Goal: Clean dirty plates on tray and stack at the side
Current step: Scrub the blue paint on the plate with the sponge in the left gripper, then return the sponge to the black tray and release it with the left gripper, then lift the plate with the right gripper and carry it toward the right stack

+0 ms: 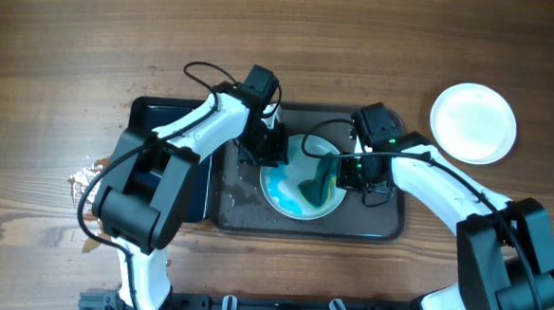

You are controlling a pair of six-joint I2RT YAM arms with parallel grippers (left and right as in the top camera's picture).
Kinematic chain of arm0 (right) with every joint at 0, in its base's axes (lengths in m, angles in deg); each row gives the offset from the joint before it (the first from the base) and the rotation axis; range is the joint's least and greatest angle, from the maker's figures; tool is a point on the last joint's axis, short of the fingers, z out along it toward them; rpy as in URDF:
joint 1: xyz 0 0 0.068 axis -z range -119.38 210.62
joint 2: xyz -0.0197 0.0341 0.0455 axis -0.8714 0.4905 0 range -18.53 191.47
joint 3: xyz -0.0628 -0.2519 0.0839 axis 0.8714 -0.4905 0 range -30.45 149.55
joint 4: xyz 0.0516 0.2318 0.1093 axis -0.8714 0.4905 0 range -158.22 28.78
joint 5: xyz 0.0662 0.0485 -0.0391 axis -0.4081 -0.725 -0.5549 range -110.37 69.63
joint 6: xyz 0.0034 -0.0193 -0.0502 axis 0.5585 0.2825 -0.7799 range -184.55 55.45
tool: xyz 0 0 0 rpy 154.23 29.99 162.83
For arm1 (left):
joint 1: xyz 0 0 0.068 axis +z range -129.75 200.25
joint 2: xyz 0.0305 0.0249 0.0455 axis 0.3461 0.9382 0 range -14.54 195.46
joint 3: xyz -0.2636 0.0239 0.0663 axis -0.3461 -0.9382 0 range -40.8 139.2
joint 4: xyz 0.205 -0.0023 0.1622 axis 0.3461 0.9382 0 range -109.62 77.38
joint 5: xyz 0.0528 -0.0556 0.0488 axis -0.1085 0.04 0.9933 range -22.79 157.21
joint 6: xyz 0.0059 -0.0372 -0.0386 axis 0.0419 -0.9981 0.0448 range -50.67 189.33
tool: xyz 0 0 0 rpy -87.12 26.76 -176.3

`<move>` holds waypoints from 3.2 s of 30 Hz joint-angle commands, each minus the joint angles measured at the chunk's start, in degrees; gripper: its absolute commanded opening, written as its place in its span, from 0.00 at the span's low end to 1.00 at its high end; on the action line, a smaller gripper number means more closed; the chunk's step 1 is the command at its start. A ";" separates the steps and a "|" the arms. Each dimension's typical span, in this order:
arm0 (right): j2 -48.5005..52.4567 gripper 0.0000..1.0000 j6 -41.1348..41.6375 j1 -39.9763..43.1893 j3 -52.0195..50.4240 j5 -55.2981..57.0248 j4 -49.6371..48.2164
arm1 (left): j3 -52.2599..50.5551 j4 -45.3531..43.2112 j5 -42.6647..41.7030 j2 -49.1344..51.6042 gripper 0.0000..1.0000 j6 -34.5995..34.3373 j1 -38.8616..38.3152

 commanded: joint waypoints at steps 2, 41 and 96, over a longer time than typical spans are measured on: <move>0.79 0.04 0.15 0.22 -0.48 0.90 -0.37 | -0.96 -0.55 -8.41 -4.59 0.33 8.37 -0.24; 0.79 0.04 0.17 0.22 -0.48 -0.13 0.02 | -1.01 0.00 7.58 -17.29 0.04 6.38 -4.24; -2.25 0.04 -29.79 -5.75 38.51 21.57 17.70 | -8.11 22.99 21.53 -68.28 1.00 6.43 28.39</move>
